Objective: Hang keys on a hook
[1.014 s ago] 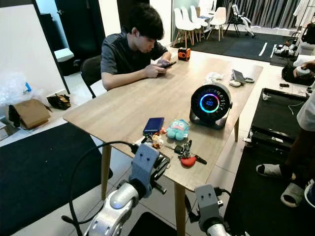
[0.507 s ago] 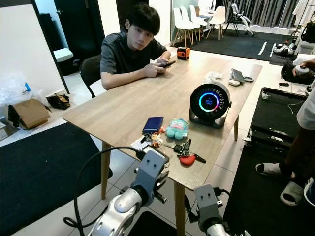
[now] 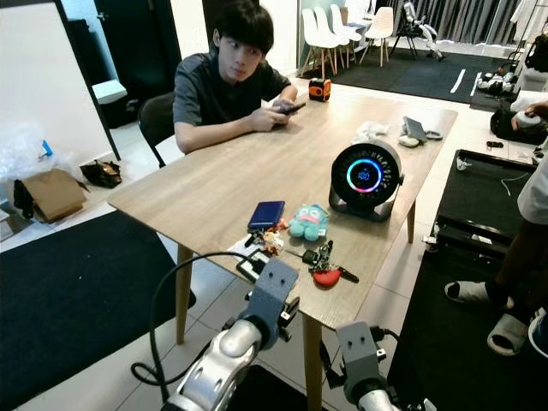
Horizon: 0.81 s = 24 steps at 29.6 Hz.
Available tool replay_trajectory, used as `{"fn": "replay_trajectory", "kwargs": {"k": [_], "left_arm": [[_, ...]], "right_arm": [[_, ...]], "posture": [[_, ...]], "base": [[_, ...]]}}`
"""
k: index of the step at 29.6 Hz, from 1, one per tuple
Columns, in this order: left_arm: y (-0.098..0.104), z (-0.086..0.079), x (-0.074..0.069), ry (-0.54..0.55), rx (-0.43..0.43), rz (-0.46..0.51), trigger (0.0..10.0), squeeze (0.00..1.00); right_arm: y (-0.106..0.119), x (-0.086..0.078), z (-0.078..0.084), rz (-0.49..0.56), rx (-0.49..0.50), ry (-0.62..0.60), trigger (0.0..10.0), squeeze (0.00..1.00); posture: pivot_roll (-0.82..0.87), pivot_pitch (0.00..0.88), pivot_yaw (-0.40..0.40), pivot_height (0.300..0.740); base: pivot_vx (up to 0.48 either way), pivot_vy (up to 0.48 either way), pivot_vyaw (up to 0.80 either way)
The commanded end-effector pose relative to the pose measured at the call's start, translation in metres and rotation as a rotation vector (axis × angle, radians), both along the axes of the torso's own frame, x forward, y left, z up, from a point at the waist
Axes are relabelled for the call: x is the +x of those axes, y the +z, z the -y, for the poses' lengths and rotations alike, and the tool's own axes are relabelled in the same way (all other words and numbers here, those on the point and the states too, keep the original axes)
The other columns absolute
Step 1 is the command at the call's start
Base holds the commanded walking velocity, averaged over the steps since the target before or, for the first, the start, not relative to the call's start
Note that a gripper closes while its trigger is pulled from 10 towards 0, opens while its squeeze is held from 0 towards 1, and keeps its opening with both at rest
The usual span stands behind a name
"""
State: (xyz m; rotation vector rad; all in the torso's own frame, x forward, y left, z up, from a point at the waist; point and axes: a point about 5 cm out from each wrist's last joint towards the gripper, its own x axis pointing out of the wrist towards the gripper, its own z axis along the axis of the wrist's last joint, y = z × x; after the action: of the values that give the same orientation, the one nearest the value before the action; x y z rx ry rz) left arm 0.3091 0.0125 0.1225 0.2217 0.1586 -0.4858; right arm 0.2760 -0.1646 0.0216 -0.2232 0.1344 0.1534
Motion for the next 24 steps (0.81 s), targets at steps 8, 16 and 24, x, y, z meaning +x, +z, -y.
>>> {"fn": "replay_trajectory", "kwargs": {"k": [8,16,24], "left_arm": [[-0.0002,0.0030,0.0060,0.037,-0.024,-0.026,6.8,0.00],[-0.0022,0.0066,0.0052,0.039,-0.023,-0.032,6.5,0.00],[-0.0008,0.0041,0.0073,0.046,-0.022,-0.018,0.0,0.00]], "right_arm": [[-0.0081,-0.0074,-0.0003,-0.036,0.003,-0.010,10.0,0.00],[-0.0073,-0.0061,0.0005,-0.035,-0.001,-0.007,10.0,0.00],[-0.0075,-0.0064,-0.0001,-0.035,-0.001,-0.006,10.0,0.00]], "posture": [[0.03,0.154,0.044,0.740],[0.03,0.151,0.042,0.740],[0.03,0.146,0.042,0.740]], "base": [[0.000,0.000,0.00],[0.000,0.000,0.00],[0.000,0.000,0.00]]}}
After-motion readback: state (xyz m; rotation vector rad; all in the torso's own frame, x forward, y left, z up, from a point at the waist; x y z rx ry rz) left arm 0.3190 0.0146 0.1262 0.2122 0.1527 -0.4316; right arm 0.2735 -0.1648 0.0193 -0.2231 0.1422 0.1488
